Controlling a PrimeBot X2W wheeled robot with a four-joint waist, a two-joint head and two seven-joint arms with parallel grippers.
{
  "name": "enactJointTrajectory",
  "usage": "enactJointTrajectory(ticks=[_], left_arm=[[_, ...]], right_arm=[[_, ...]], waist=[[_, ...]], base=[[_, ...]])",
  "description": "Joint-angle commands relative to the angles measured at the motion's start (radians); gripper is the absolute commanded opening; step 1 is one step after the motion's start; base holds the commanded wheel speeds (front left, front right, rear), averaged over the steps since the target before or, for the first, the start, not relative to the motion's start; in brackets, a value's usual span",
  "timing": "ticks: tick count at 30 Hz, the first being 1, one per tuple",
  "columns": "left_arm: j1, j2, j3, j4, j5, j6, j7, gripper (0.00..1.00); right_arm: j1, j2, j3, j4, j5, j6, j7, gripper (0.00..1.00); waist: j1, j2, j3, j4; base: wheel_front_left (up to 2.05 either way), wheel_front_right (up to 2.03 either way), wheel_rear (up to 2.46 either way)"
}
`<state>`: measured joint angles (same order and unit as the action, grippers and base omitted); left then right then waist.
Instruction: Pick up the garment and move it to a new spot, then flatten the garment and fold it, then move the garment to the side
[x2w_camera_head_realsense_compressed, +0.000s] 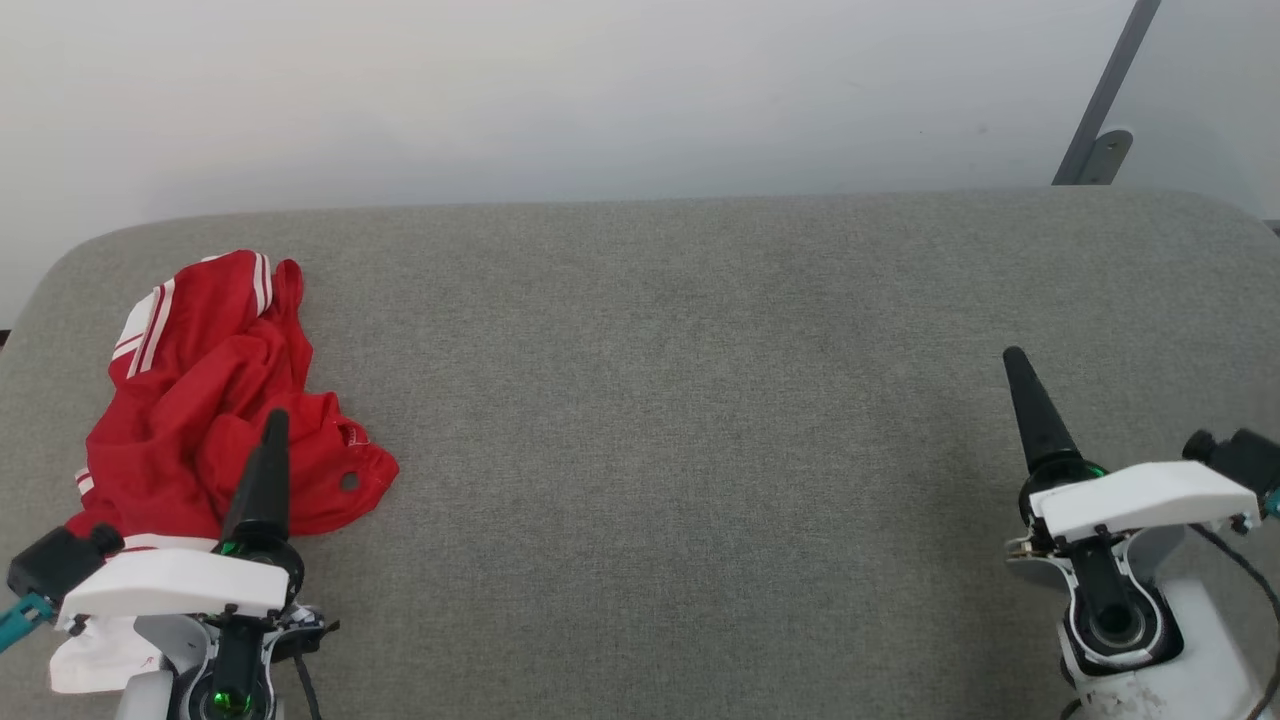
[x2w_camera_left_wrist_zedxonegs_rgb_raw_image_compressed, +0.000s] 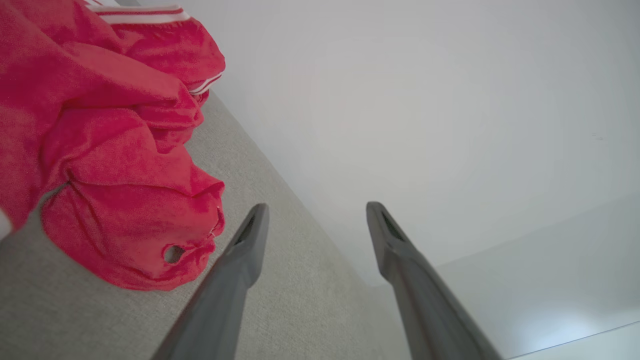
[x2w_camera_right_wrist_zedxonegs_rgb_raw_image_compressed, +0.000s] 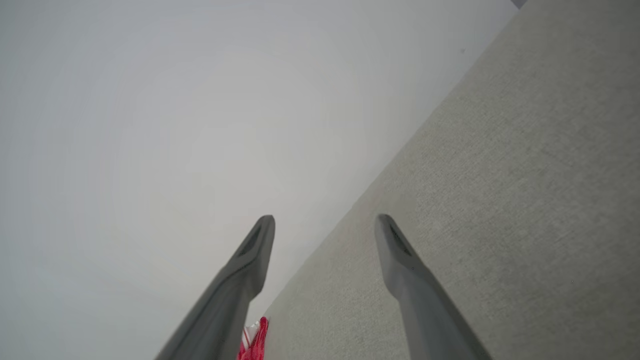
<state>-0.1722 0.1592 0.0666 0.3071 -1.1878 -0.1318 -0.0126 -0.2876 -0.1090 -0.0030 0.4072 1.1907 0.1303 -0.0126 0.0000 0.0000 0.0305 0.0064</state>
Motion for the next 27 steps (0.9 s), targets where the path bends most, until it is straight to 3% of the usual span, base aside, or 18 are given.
enactJointTrajectory(ticks=[1, 13, 27], left_arm=[[-0.035, 0.015, 0.003, -0.019, 0.048, 0.001, -0.012, 1.0], [-0.049, 0.049, -0.023, -0.025, 0.343, 0.008, -0.059, 1.0], [-0.032, 0.064, -0.012, -0.036, 0.504, 0.011, -0.1, 1.0]], right_arm=[[-0.041, -0.011, 0.001, -0.009, -0.051, 0.0, -0.012, 1.0], [-0.08, -0.004, -0.025, -0.018, -0.424, 0.0, -0.059, 1.0], [-0.064, 0.021, -0.06, -0.075, -0.668, 0.0, -0.1, 1.0]], waist=[[0.0, 0.0, 0.002, 0.001], [0.0, 0.0, 0.02, 0.003], [0.0, 0.0, 0.041, 0.005]], base=[[0.0, 0.0, 0.0], [0.0, 0.0, 0.0], [0.0, 0.0, 0.0]])
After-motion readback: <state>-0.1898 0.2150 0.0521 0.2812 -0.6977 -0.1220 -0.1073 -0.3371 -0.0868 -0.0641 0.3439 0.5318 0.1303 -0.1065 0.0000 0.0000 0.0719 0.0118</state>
